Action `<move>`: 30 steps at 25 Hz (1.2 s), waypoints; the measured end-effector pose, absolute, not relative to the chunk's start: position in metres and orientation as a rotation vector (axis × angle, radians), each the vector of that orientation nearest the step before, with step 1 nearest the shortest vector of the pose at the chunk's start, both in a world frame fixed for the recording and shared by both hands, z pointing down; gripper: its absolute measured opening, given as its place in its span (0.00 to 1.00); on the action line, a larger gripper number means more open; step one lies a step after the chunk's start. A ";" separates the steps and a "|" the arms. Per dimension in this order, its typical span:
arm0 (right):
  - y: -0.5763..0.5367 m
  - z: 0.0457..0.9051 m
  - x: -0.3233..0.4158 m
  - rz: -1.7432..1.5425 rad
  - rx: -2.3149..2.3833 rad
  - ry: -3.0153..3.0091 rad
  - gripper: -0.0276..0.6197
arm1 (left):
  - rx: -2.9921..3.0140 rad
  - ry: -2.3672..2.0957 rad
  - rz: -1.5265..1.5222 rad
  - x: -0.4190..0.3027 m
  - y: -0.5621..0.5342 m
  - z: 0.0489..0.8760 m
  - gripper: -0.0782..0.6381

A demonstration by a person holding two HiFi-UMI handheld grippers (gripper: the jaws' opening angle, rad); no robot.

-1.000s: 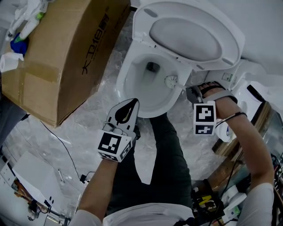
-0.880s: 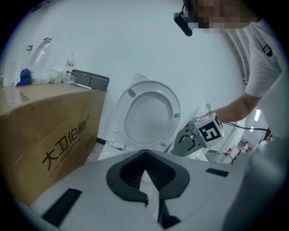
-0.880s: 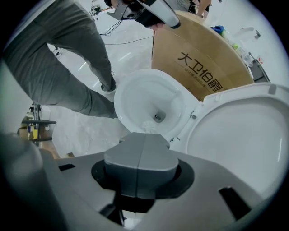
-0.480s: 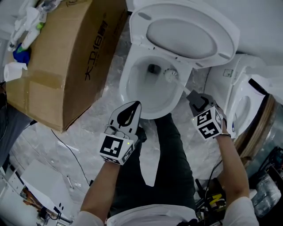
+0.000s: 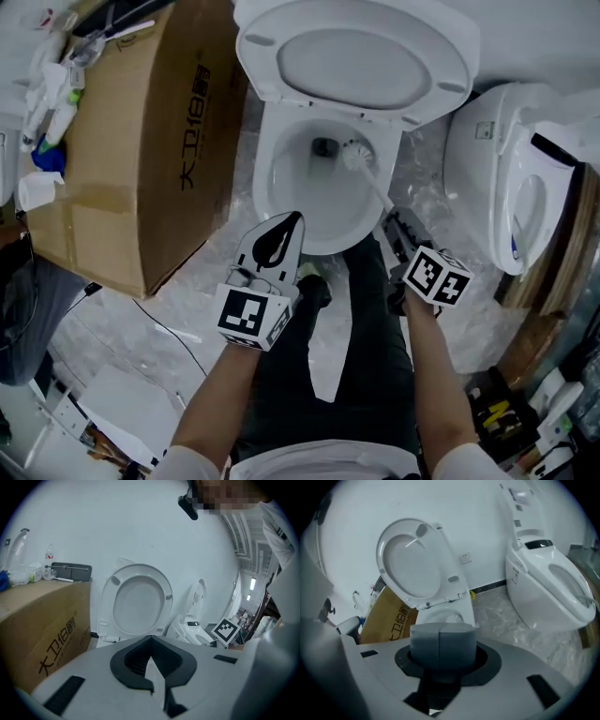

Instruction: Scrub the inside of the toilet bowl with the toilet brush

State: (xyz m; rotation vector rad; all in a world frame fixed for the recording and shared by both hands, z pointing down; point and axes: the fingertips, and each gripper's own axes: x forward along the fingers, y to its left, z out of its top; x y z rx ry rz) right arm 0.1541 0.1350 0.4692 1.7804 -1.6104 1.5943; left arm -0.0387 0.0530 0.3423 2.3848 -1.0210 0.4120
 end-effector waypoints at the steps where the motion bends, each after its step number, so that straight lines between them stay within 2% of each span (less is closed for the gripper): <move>1: 0.137 0.471 0.153 1.648 1.828 -1.586 0.29 | 2.389 -1.027 0.424 -0.038 0.051 0.346 0.12; 8: 0.153 0.482 0.152 2.012 2.184 -1.430 0.29 | 2.411 -0.991 0.448 -0.016 0.047 0.366 0.12; 16: 0.157 0.504 0.134 2.246 2.466 -1.366 0.29 | 2.468 -0.900 0.534 -0.002 0.063 0.388 0.12; 24: 0.133 0.522 0.128 2.200 2.378 -1.548 0.29 | 2.465 -0.907 0.559 -0.021 0.061 0.397 0.12; 30: 0.108 0.529 0.112 2.126 2.141 -1.769 0.29 | 2.454 -0.933 0.561 -0.026 0.061 0.402 0.12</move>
